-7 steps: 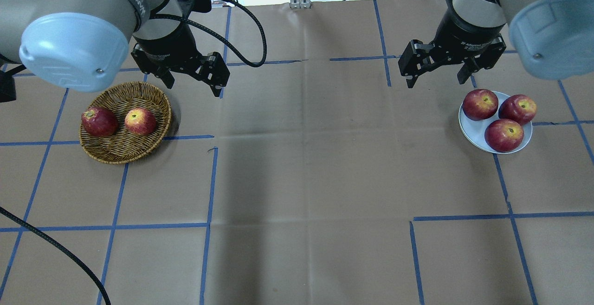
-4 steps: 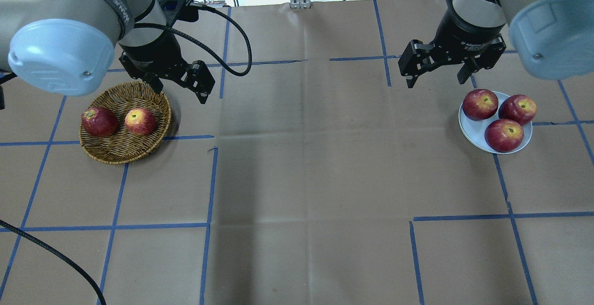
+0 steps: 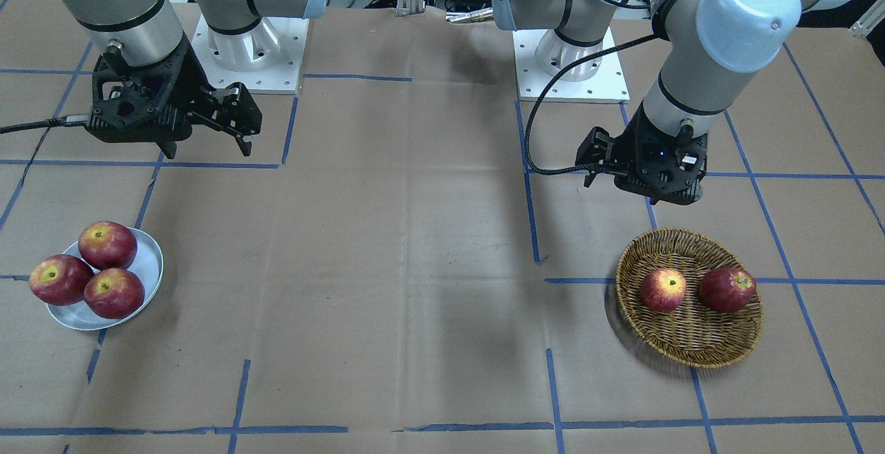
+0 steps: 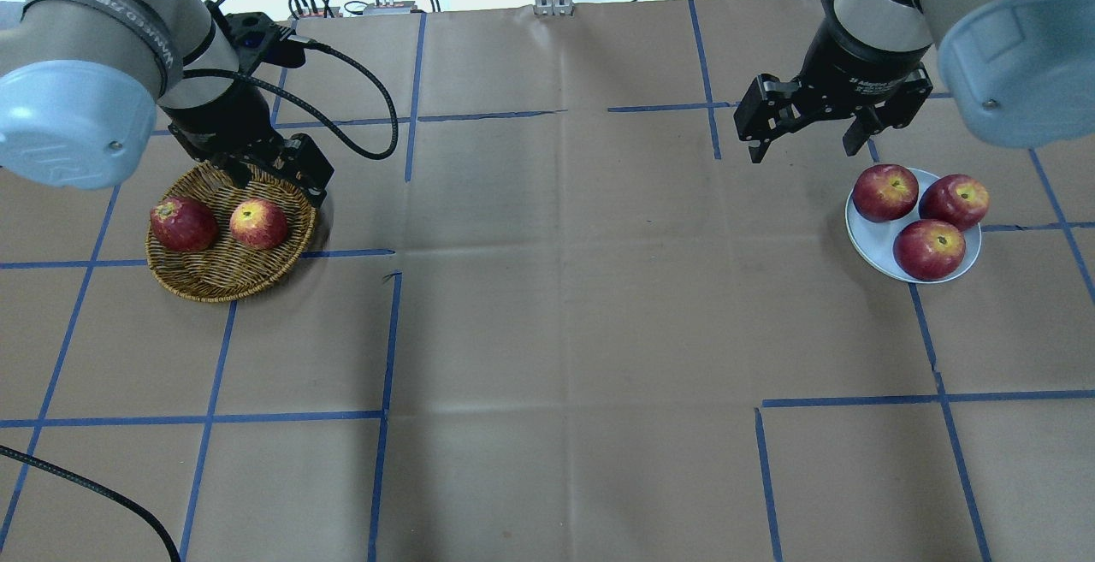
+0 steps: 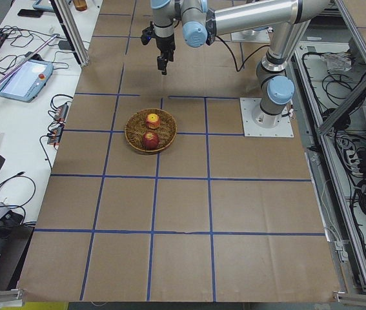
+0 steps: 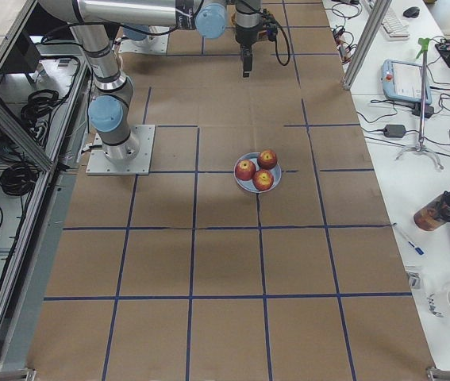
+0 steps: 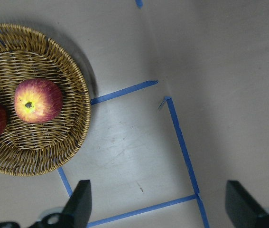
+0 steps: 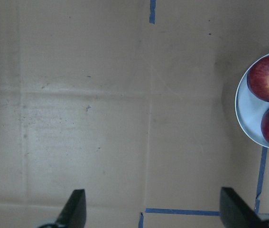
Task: Transfer apple from basket to plate
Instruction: 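Move the left gripper down over the yellow-red apple in the basket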
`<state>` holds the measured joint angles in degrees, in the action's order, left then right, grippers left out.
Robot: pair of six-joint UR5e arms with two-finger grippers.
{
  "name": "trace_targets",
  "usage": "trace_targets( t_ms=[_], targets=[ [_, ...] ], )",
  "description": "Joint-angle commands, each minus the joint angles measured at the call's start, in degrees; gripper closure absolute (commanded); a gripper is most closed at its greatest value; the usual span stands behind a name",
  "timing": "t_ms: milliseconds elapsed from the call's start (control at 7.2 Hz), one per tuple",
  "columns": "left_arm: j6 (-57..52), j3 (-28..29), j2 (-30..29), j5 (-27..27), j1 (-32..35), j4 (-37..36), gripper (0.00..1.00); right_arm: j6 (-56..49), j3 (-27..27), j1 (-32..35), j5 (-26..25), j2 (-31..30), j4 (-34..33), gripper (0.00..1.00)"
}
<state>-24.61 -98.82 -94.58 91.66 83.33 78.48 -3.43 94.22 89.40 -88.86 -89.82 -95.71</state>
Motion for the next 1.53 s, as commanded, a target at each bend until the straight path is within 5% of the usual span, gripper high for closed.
trace_targets(
  t_ms=[0, 833, 1250, 1389],
  targets=[
    [-6.56, -3.57, -4.18, -0.25, -6.48, -9.79, 0.01, -0.09, 0.00, -0.01, 0.00, 0.00, 0.00, 0.00],
    [-17.12, -1.99, -18.17, 0.27, -10.21, -22.38, 0.01, -0.09, 0.00, -0.01, 0.09, 0.00, 0.00, 0.00],
    [-19.25, -2.52, -22.04, 0.10, -13.01, -22.67, 0.02, 0.00, 0.00, -0.01, 0.09, 0.00, 0.00, 0.00],
    [-18.99, -3.13, -22.05, 0.27, -13.02, -22.67, 0.09, 0.00, 0.00, -0.01, 0.09, 0.00, 0.00, 0.00]
  ],
)
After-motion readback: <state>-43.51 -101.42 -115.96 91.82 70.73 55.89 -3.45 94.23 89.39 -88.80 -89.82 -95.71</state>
